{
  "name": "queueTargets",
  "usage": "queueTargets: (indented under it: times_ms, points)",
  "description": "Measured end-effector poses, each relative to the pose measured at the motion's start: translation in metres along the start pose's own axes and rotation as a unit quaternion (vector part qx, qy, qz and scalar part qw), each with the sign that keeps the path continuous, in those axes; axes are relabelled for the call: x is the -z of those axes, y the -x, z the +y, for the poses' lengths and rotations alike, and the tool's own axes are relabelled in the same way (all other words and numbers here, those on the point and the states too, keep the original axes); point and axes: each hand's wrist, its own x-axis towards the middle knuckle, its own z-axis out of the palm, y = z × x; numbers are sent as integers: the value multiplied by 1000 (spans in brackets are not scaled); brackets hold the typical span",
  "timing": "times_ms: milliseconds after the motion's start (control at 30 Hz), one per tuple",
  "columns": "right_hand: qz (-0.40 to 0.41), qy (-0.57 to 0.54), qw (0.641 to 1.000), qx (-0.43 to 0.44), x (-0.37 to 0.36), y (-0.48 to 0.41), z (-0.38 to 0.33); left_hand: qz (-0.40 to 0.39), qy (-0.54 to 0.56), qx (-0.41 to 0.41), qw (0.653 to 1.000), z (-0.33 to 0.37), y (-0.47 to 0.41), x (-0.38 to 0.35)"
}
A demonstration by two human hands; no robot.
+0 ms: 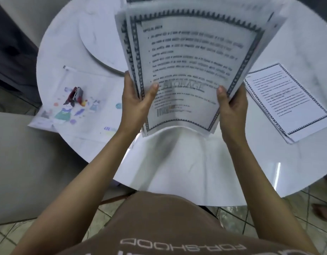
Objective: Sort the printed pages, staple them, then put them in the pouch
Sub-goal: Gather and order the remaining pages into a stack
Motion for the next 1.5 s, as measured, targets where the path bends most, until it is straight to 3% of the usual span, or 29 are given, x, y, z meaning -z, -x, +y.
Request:
queueTargets:
  times_ms: [167,400,633,967,1300,1500]
  points:
    - [-32,19,996,-86,-2,18,26,-25,-15,61,998,-31,20,3]
    - [-17,13,998,-65,-3,13,25,16,16,51,998,-25,16,-3]
    - [-39,2,994,-104,-5,26,43,-22,-14,93,995,-48,31,-2]
    - [-18,0,994,-111,2,26,44,2,-6,94,996,-45,38,-13]
    - [-9,88,989,-122,24,30,56,-15,-72,133,988,-47,41,-22]
    - [-25,211,964,-160,45,33,70,-70,-142,233,959,-59,54,-34]
